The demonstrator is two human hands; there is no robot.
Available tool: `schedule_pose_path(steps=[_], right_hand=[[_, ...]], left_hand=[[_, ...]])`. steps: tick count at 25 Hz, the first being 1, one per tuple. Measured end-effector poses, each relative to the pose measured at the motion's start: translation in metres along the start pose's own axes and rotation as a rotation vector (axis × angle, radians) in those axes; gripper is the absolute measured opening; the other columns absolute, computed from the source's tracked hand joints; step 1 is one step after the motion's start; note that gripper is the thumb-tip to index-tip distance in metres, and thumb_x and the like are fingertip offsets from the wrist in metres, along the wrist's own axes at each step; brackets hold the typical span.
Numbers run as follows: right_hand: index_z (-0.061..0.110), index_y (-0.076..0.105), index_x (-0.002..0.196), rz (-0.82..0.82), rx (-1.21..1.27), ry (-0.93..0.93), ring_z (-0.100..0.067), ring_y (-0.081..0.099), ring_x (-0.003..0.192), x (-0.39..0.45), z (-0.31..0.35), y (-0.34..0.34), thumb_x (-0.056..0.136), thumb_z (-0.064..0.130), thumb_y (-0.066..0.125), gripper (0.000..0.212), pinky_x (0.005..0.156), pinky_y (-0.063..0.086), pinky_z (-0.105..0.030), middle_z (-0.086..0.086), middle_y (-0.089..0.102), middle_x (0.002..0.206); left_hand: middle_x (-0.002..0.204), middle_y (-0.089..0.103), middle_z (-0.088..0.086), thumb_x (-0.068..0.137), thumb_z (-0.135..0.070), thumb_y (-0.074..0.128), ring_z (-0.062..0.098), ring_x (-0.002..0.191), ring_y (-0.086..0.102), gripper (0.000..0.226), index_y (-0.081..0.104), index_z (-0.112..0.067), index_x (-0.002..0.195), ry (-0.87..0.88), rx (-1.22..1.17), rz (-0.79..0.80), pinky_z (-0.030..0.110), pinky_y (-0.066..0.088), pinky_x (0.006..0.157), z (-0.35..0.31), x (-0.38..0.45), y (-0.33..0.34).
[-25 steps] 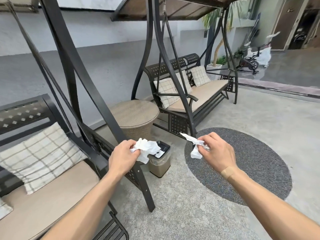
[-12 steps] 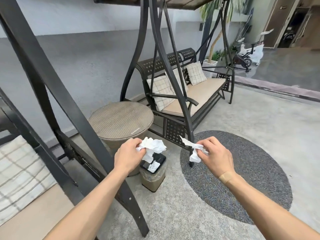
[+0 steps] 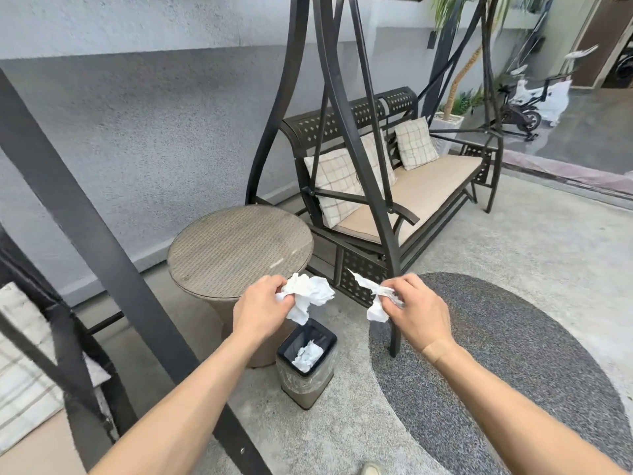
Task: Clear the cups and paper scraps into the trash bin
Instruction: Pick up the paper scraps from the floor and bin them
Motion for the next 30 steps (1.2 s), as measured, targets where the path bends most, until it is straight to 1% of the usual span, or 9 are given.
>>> schedule_pose_path(steps=[4, 8, 12, 14, 17, 20, 24, 26, 30], right_hand=[[0.037, 0.065, 0.096, 0.043, 0.017, -0.021, -0.012, 0.061, 0.072, 0.077, -0.040, 0.014, 0.085, 0.039, 0.063, 0.011, 0.062, 0.047, -0.030, 0.016, 0.057, 0.096], [0.037, 0.065, 0.097, 0.100, 0.024, -0.060, -0.013, 0.062, 0.074, 0.145, -0.072, 0.030, 0.086, 0.040, 0.062, 0.012, 0.064, 0.049, -0.031, 0.016, 0.057, 0.098], [0.036, 0.066, 0.098, 0.150, 0.075, -0.077, -0.014, 0.063, 0.076, 0.199, -0.085, 0.059, 0.085, 0.039, 0.062, 0.013, 0.067, 0.051, -0.034, 0.016, 0.059, 0.101], [0.035, 0.066, 0.098, 0.185, 0.084, -0.110, -0.015, 0.063, 0.077, 0.218, -0.083, 0.077, 0.085, 0.038, 0.063, 0.014, 0.066, 0.050, -0.033, 0.015, 0.060, 0.102], [0.036, 0.066, 0.098, 0.228, 0.091, -0.154, -0.014, 0.062, 0.075, 0.246, -0.073, 0.106, 0.085, 0.037, 0.063, 0.014, 0.062, 0.046, -0.029, 0.014, 0.059, 0.101], [0.035, 0.066, 0.097, 0.278, 0.100, -0.205, -0.014, 0.061, 0.075, 0.271, -0.054, 0.135, 0.085, 0.035, 0.062, 0.013, 0.061, 0.042, -0.028, 0.014, 0.059, 0.100], [0.035, 0.067, 0.097, 0.361, 0.082, -0.259, -0.014, 0.061, 0.076, 0.295, -0.029, 0.180, 0.086, 0.035, 0.061, 0.013, 0.059, 0.043, -0.028, 0.013, 0.059, 0.099], [0.035, 0.066, 0.100, 0.402, 0.070, -0.298, -0.010, 0.061, 0.076, 0.300, -0.022, 0.207, 0.086, 0.038, 0.060, 0.015, 0.059, 0.046, -0.028, 0.014, 0.059, 0.099], [0.033, 0.067, 0.102, 0.496, 0.073, -0.360, -0.005, 0.061, 0.079, 0.298, -0.016, 0.257, 0.086, 0.037, 0.061, 0.017, 0.060, 0.050, -0.028, 0.015, 0.060, 0.099]], left_hand=[[0.089, 0.059, -0.014, 0.082, -0.035, 0.057, 0.014, 0.084, 0.055, 0.014, 0.063, -0.035, 0.094, -0.038, 0.057, -0.029, 0.030, 0.036, 0.061, -0.020, 0.067, 0.033], [0.084, 0.056, -0.015, 0.081, -0.036, 0.057, 0.013, 0.080, 0.052, 0.014, 0.062, -0.035, 0.094, -0.100, 0.063, -0.062, 0.028, 0.031, 0.055, -0.036, 0.119, 0.060], [0.085, 0.055, -0.011, 0.080, -0.034, 0.058, 0.016, 0.083, 0.055, 0.018, 0.064, -0.031, 0.097, -0.170, 0.060, -0.057, 0.030, 0.034, 0.059, -0.027, 0.153, 0.078], [0.087, 0.057, -0.009, 0.080, -0.033, 0.058, 0.018, 0.086, 0.057, 0.019, 0.065, -0.030, 0.098, -0.207, 0.052, -0.056, 0.030, 0.037, 0.062, -0.017, 0.166, 0.084], [0.096, 0.062, -0.008, 0.081, -0.034, 0.058, 0.017, 0.091, 0.058, 0.026, 0.066, -0.028, 0.105, -0.278, 0.051, -0.065, 0.032, 0.044, 0.067, 0.004, 0.185, 0.091], [0.092, 0.058, -0.011, 0.082, -0.036, 0.058, 0.016, 0.088, 0.055, 0.026, 0.065, -0.029, 0.106, -0.346, 0.051, -0.077, 0.030, 0.041, 0.065, 0.028, 0.198, 0.096], [0.096, 0.062, -0.011, 0.082, -0.037, 0.058, 0.017, 0.088, 0.058, 0.024, 0.064, -0.028, 0.103, -0.442, 0.049, -0.072, 0.030, 0.042, 0.065, 0.063, 0.207, 0.102], [0.097, 0.064, -0.010, 0.082, -0.038, 0.057, 0.017, 0.087, 0.059, 0.024, 0.064, -0.027, 0.102, -0.467, 0.044, -0.066, 0.029, 0.042, 0.064, 0.083, 0.210, 0.111], [0.109, 0.067, -0.007, 0.082, -0.039, 0.057, 0.021, 0.096, 0.061, 0.032, 0.064, -0.027, 0.111, -0.544, 0.049, -0.018, 0.033, 0.049, 0.074, 0.111, 0.208, 0.133]])
Point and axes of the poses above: each hand's wrist, its own x-axis towards the middle knuckle, its own y-axis out of the palm, z = x × y, the point moved 3 cm from there along x, towards the middle knuckle
